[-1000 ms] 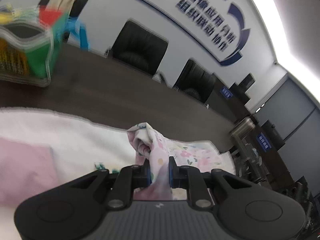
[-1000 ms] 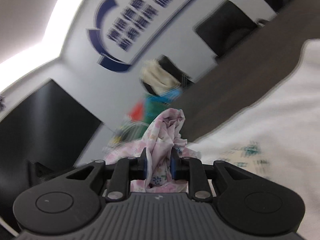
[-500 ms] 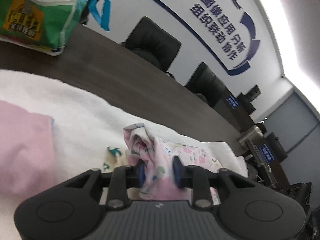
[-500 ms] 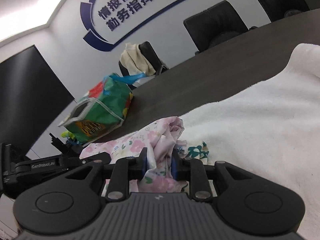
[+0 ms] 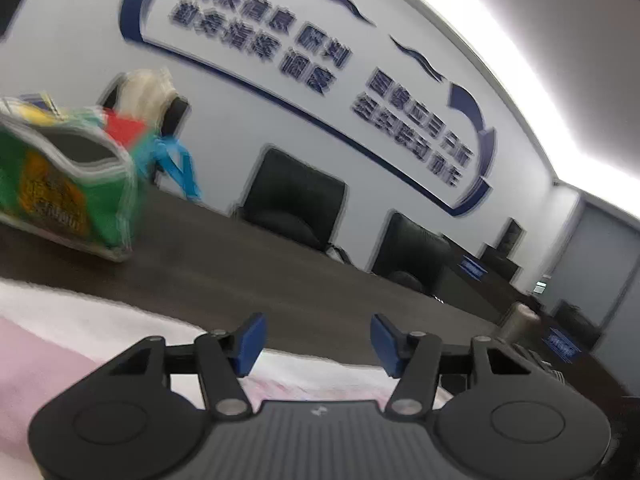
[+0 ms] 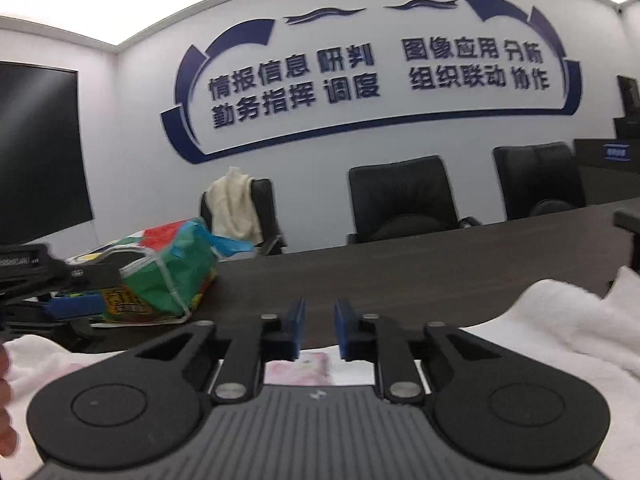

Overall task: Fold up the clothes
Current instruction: 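Carry the dress with both grippers onto the cream floral roll and release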

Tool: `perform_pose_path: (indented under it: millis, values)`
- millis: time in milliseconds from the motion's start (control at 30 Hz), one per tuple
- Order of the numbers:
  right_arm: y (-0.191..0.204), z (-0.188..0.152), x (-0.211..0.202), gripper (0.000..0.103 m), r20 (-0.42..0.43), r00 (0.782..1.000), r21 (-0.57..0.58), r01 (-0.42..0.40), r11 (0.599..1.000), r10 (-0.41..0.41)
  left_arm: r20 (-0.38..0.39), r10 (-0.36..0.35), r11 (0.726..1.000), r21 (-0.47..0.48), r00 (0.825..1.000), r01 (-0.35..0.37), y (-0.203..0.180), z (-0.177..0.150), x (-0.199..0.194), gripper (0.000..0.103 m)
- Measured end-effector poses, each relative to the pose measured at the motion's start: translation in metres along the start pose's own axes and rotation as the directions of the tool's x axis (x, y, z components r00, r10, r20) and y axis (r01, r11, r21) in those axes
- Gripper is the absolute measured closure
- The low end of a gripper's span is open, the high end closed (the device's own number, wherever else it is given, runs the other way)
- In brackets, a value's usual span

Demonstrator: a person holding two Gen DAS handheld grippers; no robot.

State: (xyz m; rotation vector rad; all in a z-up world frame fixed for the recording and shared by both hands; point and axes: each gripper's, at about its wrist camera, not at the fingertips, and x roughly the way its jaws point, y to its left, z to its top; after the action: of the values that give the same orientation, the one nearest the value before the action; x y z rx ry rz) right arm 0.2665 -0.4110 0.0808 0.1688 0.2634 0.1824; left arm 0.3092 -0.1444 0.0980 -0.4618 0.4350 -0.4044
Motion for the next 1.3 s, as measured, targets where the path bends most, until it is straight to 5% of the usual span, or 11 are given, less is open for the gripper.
perform_pose_path:
  millis: [200, 433, 733, 900, 1033, 1100, 1167, 1300]
  values:
    - [0.011, -0.019, 0.022, 0.091, -0.073, 0.995, -0.036, -0.07, 0.997, 0.067, -0.035, 0.068, 0.978, 0.199, 0.997, -0.06, -0.021, -0.04, 0.026, 0.057]
    - [0.013, -0.052, 0.045, 0.092, -0.19, 0.977, -0.1, 0.079, 0.992, -0.097, -0.045, 0.143, 0.942, 0.312, 0.989, -0.122, -0.023, -0.077, 0.044, 0.057]
    - [0.017, -0.042, 0.028, 0.09, -0.075, 0.995, -0.057, 0.054, 0.997, -0.059, -0.051, 0.128, 0.959, 0.262, 0.99, -0.11, -0.018, -0.062, 0.03, 0.057]
    - [0.033, -0.026, 0.005, 0.09, -0.063, 0.995, -0.127, 0.071, 0.989, -0.08, -0.017, 0.088, 0.948, 0.308, 0.996, -0.079, -0.025, -0.027, -0.04, 0.056]
    - [0.068, -0.005, -0.058, 0.088, 0.012, 0.999, -0.147, 0.043, 0.988, -0.042, -0.023, 0.116, 0.931, 0.351, 0.993, -0.1, -0.028, -0.015, -0.122, 0.032]
    - [0.086, -0.003, -0.087, 0.08, -0.01, 1.0, -0.13, 0.016, 0.991, -0.018, -0.031, 0.176, 0.898, 0.414, 0.984, -0.147, -0.029, -0.024, -0.159, 0.031]
    - [0.106, -0.01, -0.115, 0.051, -0.059, 0.998, -0.11, -0.018, 0.994, 0.012, -0.034, 0.214, 0.884, 0.431, 0.976, -0.179, -0.017, -0.045, -0.192, 0.023]
    - [0.144, -0.053, -0.162, 0.031, -0.168, 0.984, -0.115, -0.073, 0.991, 0.053, -0.042, 0.291, 0.855, 0.461, 0.956, -0.24, 0.006, -0.089, -0.256, 0.018]
